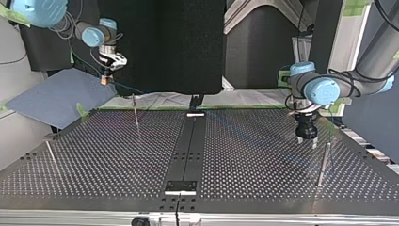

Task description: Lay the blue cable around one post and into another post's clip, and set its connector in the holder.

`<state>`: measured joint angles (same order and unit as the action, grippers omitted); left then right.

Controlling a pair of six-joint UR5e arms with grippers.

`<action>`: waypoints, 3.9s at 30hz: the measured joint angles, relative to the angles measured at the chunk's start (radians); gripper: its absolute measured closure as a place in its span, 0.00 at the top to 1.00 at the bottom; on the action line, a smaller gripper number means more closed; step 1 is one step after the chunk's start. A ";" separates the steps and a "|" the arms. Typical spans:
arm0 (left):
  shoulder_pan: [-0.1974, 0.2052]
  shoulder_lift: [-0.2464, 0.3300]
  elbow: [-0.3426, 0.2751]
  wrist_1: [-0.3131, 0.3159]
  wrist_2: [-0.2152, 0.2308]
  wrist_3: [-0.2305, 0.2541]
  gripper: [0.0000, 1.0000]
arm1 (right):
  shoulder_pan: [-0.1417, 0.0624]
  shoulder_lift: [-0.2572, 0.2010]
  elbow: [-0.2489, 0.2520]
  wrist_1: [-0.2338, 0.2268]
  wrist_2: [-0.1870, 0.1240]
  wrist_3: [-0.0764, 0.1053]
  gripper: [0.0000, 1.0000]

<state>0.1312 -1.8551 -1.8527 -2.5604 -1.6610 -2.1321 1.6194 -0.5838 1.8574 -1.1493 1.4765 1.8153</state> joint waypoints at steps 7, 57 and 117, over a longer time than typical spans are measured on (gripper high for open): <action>0.000 0.000 0.000 0.000 -0.001 0.000 1.00 | -0.057 0.066 -0.066 -0.003 -0.062 -0.024 0.00; -0.123 0.076 -0.067 -0.051 -0.011 -0.017 1.00 | -0.037 0.198 -0.128 0.009 -0.079 -0.048 0.00; 0.088 0.588 -0.186 -0.180 -0.087 -0.007 1.00 | -0.038 0.196 -0.141 0.038 -0.083 -0.078 0.00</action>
<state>0.2193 -1.2669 -2.0383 -2.7408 -1.7482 -2.1387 1.5814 -0.3874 1.7165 -1.1113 1.3933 1.7374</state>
